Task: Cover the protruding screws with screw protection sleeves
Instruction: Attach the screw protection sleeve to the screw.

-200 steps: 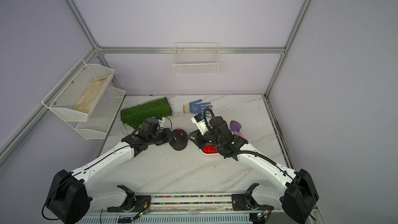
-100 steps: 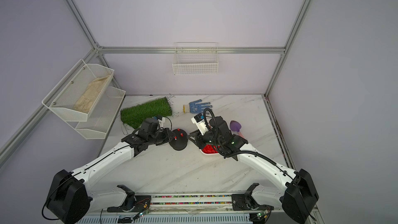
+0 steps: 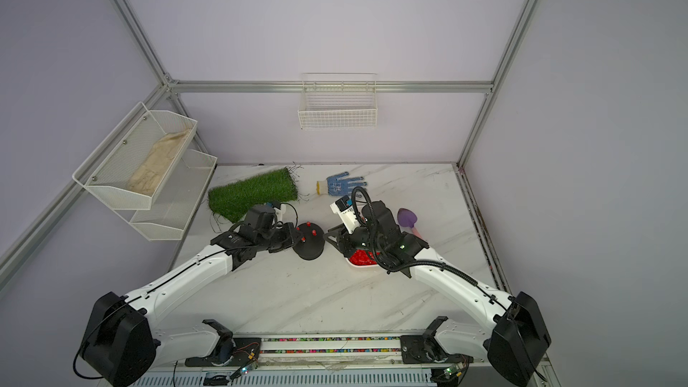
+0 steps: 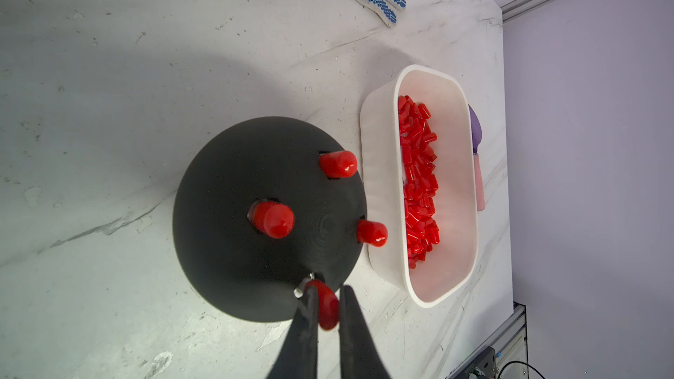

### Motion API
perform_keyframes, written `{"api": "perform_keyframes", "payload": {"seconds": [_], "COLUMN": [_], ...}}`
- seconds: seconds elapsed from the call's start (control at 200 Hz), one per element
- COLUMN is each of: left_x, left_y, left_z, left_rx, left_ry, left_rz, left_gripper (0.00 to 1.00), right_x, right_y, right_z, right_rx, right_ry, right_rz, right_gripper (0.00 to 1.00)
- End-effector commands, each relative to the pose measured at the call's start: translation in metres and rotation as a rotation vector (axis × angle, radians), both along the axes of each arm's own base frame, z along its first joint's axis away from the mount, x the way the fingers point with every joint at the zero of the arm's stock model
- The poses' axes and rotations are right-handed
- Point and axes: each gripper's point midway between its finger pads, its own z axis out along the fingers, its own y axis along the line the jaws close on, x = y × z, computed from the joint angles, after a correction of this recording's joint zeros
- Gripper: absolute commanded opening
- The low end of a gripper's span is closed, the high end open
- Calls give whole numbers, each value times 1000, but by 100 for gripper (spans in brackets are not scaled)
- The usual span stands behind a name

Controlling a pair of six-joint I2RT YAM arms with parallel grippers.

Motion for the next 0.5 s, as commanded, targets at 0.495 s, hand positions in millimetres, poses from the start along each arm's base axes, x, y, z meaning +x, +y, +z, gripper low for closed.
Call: {"api": "perform_keyframes", "payload": {"seconds": [0.495], "left_x": [3], "left_y": [5], "left_z": [-4], "left_rx": [76], "left_ry": [-3], "left_rz": [-14], "left_gripper": [14], "right_x": [-3], "right_y": [3], "right_z": [10], "right_rx": [19], "right_ry": [-26], "right_rz": [20], "right_gripper": [27]}}
